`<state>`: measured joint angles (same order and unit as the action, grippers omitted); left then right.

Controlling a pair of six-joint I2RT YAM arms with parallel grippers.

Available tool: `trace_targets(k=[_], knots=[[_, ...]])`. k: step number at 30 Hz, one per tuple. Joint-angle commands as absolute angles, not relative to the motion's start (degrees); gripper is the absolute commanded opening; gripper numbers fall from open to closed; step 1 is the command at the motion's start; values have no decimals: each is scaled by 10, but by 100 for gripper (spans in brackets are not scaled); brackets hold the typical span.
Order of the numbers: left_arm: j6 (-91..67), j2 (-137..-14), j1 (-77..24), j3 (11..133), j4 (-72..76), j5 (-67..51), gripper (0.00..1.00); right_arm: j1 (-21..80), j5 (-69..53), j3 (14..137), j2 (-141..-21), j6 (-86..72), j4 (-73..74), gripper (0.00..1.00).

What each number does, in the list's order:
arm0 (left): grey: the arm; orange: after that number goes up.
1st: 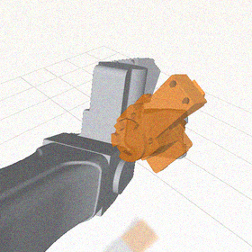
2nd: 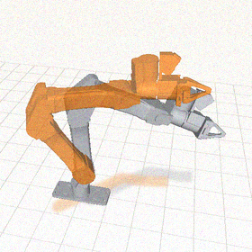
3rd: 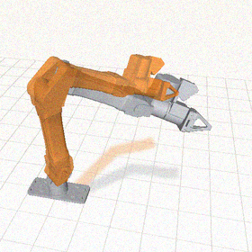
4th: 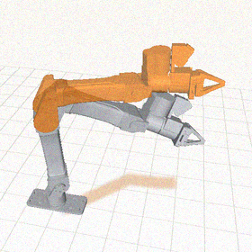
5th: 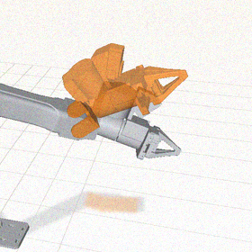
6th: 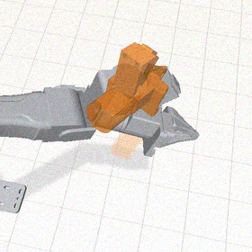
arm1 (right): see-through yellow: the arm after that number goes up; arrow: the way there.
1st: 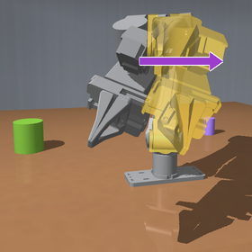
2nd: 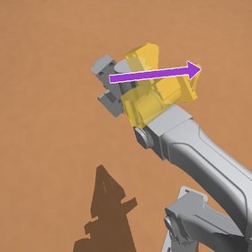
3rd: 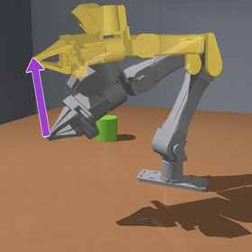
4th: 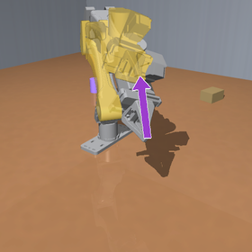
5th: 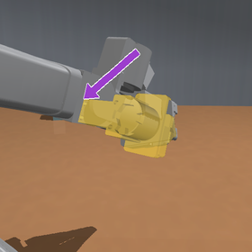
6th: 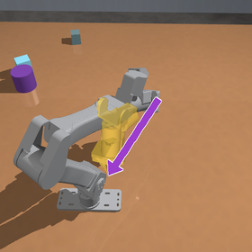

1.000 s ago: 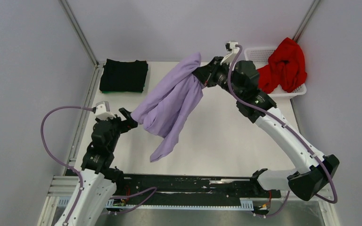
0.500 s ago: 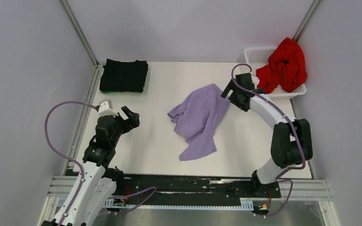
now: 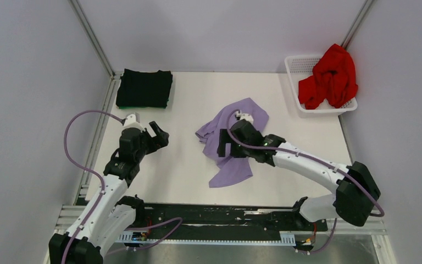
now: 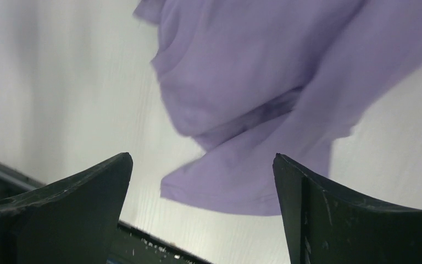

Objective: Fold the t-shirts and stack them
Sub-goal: Flatten out the tshirt

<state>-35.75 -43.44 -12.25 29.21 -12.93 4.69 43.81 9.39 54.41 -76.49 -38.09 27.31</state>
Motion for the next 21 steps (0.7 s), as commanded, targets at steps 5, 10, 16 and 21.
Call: trace_targets(k=[5,10,16,21], knots=[[-360,-448,-121,298,-86,34,100,627,151,636,-931,-478,366,100],[-360,-432,-120,295,-97,49,100,654,168,697,-1022,-535,434,100],[-360,-413,-120,287,-102,61,100,655,175,672,-1033,-583,458,93],[-356,-408,-120,288,-105,61,100,655,172,648,-1049,-607,468,75]])
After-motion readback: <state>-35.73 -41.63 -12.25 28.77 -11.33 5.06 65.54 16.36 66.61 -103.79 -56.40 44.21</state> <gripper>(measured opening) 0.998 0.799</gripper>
